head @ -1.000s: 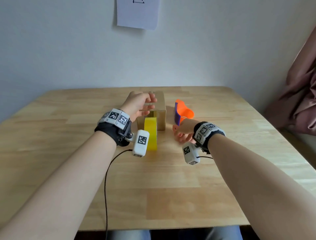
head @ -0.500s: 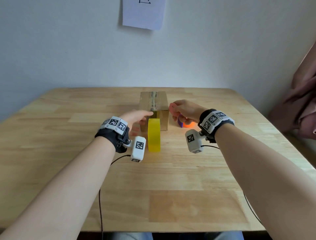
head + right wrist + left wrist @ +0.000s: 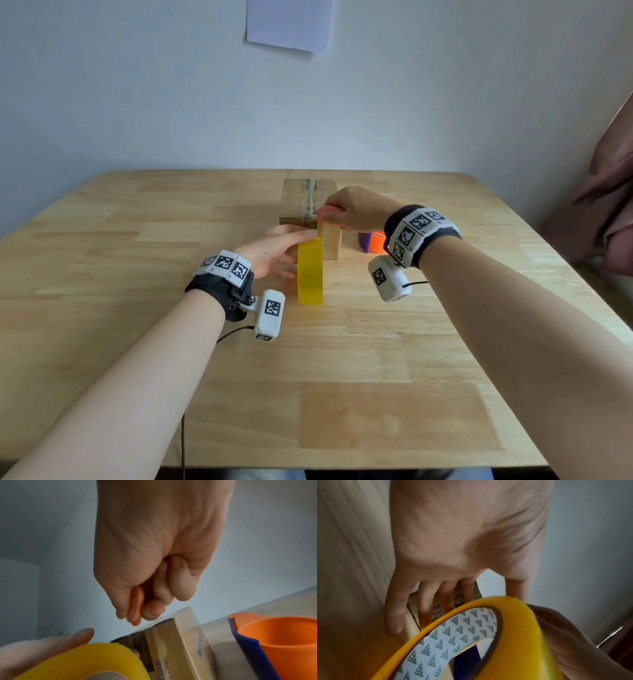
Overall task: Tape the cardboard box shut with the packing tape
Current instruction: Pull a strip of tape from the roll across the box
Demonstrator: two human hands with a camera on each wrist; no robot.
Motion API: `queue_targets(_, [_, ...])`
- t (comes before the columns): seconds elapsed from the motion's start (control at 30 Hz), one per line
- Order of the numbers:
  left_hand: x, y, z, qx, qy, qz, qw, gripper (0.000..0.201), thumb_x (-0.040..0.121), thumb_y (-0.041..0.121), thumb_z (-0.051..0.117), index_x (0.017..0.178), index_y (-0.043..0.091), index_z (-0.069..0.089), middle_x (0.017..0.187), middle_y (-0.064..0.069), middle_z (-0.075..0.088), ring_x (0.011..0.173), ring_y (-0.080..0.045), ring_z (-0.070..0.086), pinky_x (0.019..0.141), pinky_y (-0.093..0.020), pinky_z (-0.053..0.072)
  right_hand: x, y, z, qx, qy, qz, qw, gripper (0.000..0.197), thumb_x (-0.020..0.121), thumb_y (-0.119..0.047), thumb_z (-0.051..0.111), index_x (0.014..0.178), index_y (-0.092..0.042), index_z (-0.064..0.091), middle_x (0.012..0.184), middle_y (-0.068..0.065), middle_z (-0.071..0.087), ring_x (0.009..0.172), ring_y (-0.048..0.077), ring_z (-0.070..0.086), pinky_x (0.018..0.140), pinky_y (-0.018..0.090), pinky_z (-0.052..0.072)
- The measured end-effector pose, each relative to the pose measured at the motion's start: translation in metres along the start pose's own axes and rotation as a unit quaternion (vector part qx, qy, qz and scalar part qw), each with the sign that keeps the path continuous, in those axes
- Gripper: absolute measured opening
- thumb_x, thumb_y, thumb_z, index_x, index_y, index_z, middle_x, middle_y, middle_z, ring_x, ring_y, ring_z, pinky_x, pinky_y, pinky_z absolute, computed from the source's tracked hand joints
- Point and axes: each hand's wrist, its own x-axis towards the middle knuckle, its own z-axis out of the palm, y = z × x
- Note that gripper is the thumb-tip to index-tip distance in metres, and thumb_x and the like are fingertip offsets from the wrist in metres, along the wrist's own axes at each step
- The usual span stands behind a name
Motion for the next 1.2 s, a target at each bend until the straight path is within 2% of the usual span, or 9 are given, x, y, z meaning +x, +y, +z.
queue_targets(0.07, [-0.002,-0.001,0.000,-0.004,-0.002,0.006,1.000,0.089,0.055,0.060,0.088,0.132,0.024,0.064,0.131,-0.011,0.071,0.120,-0.035,0.068,0.091,-0.055,0.061,0.001,-0.005,0.000,0.024,0.004,-0.001,1.000,0.027,0.103,-0.035,0.057,0.119,-0.015,0.062,0.097,0.002,0.073,0.078,0.013,0.063,0.065,0.024,0.046])
queue_targets(0.17, [-0.004,-0.003,-0.001,-0.004,-0.006,0.011,1.000,0.090,0.055,0.058,0.090,0.135,0.028,0.059,0.133,-0.008,0.070,0.120,-0.031,0.068,0.076,-0.043,0.063,0.002,-0.012,-0.001,0.032,-0.025,-0.011,0.999,0.016,0.103,-0.033,0.058,0.109,-0.019,0.060,0.079,0.002,0.077,0.073,0.010,0.069,0.065,0.021,0.044])
queue_targets(0.4, [-0.007,-0.004,-0.003,0.018,-0.032,0.029,0.999,0.099,0.058,0.052,0.094,0.144,0.034,0.049,0.138,-0.006,0.065,0.125,-0.032,0.064,0.075,-0.040,0.063,0.009,-0.018,0.002,0.000,-0.048,-0.011,0.999,0.011,0.095,-0.031,0.067,0.086,-0.027,0.064,0.072,-0.003,0.076,0.068,0.009,0.071,0.067,0.028,0.050])
queue_targets(0.5, [-0.009,-0.005,-0.004,0.017,-0.044,0.040,0.998,0.093,0.065,0.045,0.093,0.145,0.034,0.047,0.134,-0.005,0.069,0.119,-0.028,0.069,0.088,-0.050,0.060,0.009,-0.023,0.003,-0.019,-0.050,-0.016,0.998,0.010,0.094,-0.030,0.069,0.085,-0.025,0.066,0.072,-0.003,0.075,0.063,0.007,0.066,0.063,0.025,0.048])
queue_targets(0.57, [-0.008,-0.006,-0.004,0.013,-0.050,0.043,0.998,0.091,0.066,0.044,0.094,0.144,0.036,0.048,0.132,-0.005,0.072,0.118,-0.028,0.071,0.095,-0.054,0.057,0.011,-0.026,0.005,-0.037,-0.053,-0.016,0.998,0.010,0.093,-0.030,0.071,0.085,-0.023,0.068,0.072,-0.002,0.074,0.063,0.008,0.065,0.065,0.029,0.053])
queue_targets(0.67, [-0.008,-0.007,-0.004,0.012,-0.055,0.045,0.997,0.094,0.060,0.048,0.092,0.143,0.040,0.049,0.132,-0.004,0.072,0.119,-0.028,0.070,0.097,-0.055,0.056,0.015,-0.028,0.009,-0.066,-0.057,-0.012,0.996,0.009,0.090,-0.029,0.072,0.083,-0.025,0.067,0.074,0.000,0.075,0.068,0.013,0.070,0.073,0.040,0.060])
queue_targets(0.77, [-0.009,-0.007,-0.004,0.012,-0.056,0.045,0.997,0.092,0.060,0.048,0.092,0.141,0.043,0.050,0.133,-0.005,0.071,0.121,-0.030,0.069,0.097,-0.054,0.057,0.019,-0.031,0.011,-0.097,-0.056,-0.012,0.994,0.013,0.089,-0.031,0.072,0.079,-0.029,0.065,0.077,0.001,0.076,0.072,0.015,0.072,0.076,0.044,0.063])
queue_targets(0.97, [-0.008,-0.006,-0.004,0.010,-0.060,0.035,0.998,0.086,0.058,0.048,0.091,0.135,0.047,0.052,0.135,-0.007,0.069,0.124,-0.031,0.066,0.086,-0.043,0.059,0.021,-0.033,0.013,-0.135,-0.048,-0.012,0.990,0.011,0.091,-0.030,0.070,0.082,-0.027,0.064,0.077,-0.008,0.061,0.072,0.015,0.063,0.072,0.038,0.058])
queue_targets(1.2, [-0.007,-0.008,-0.004,0.015,-0.060,0.034,0.997,0.083,0.057,0.052,0.091,0.130,0.050,0.052,0.136,-0.007,0.067,0.126,-0.032,0.064,0.099,-0.053,0.056,0.026,-0.036,0.013,-0.151,-0.050,-0.014,0.987,0.004,0.089,-0.027,0.071,0.087,-0.024,0.070,0.083,-0.003,0.064,0.069,0.012,0.057,0.061,0.028,0.048])
